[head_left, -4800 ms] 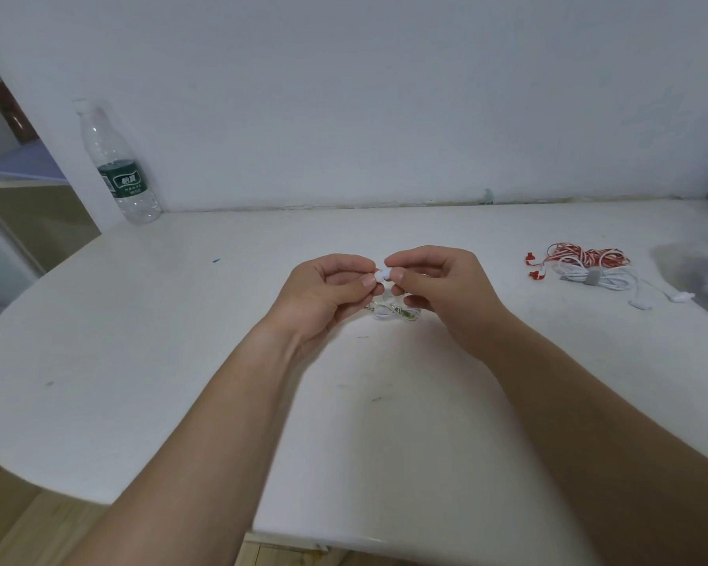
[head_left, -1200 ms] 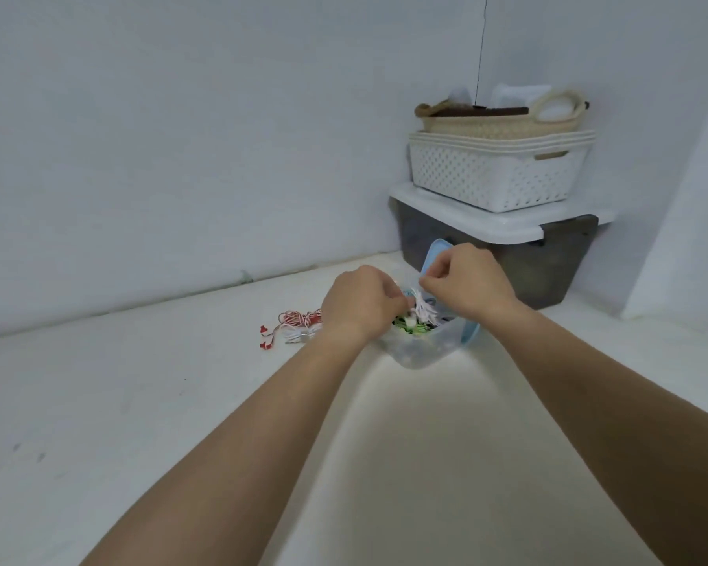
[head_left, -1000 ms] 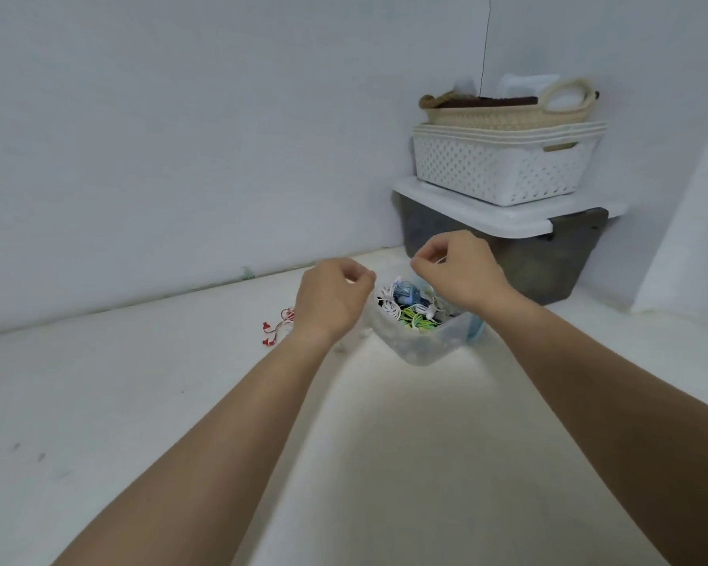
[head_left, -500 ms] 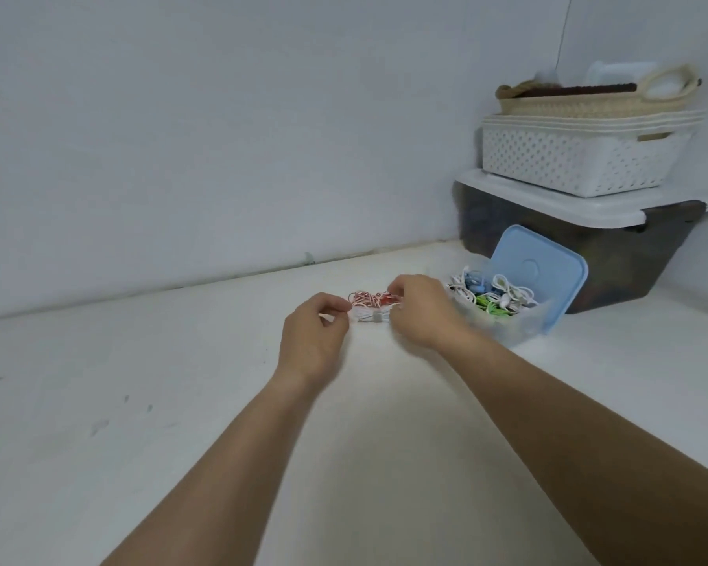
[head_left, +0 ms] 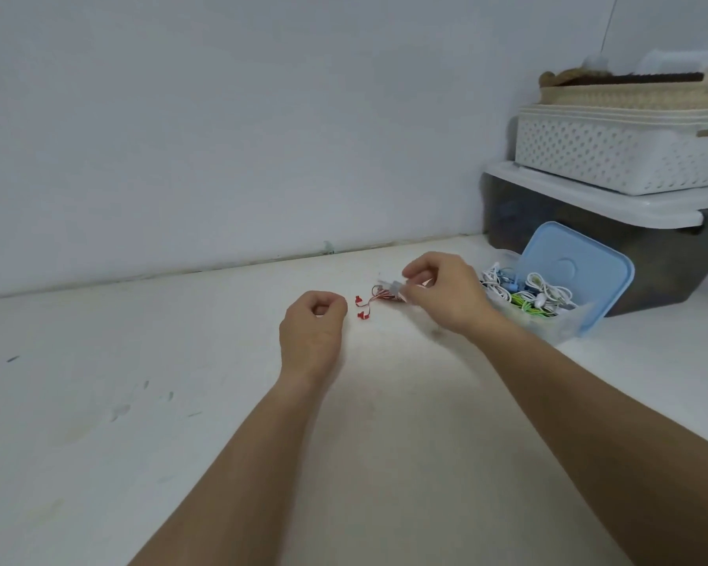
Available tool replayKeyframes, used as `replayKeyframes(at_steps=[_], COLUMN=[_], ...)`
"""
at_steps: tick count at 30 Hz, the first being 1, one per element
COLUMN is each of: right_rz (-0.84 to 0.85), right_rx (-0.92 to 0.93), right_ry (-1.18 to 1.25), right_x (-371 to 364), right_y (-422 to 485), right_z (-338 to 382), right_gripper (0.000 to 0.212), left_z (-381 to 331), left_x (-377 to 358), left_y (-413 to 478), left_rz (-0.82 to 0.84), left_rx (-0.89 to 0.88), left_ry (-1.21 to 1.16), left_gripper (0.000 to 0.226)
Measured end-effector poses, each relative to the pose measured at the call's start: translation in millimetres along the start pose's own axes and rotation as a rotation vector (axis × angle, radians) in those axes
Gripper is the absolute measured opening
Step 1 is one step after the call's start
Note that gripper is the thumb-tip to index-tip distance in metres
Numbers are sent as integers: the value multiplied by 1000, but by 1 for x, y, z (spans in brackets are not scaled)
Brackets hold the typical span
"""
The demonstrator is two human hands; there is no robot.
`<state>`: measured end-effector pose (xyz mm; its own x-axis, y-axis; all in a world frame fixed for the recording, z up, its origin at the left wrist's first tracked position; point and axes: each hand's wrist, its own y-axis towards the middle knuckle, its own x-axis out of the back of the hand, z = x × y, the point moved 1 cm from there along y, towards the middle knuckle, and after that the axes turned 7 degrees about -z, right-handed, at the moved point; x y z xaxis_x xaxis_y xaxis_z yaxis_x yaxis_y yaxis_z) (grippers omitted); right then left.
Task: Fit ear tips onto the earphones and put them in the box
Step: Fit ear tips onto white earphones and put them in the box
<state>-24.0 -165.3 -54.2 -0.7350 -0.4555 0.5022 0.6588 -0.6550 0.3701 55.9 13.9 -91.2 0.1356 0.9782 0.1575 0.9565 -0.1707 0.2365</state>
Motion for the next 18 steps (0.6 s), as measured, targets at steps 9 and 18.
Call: replayKeyframes(at_steps=[9,18], right_rz=[200,324], right_rx=[-239,-295], right_ry=[566,721], right_x=[-1,-5], right_y=[-8,-19], right_z=[43,76], right_gripper=[15,14], left_z=[-16,-15], left_x=[-12,0], left_y=[-12,-5], left_rz=[250,328], left_rx=[338,364], left_ry=[-398,-457], left_gripper=[42,76])
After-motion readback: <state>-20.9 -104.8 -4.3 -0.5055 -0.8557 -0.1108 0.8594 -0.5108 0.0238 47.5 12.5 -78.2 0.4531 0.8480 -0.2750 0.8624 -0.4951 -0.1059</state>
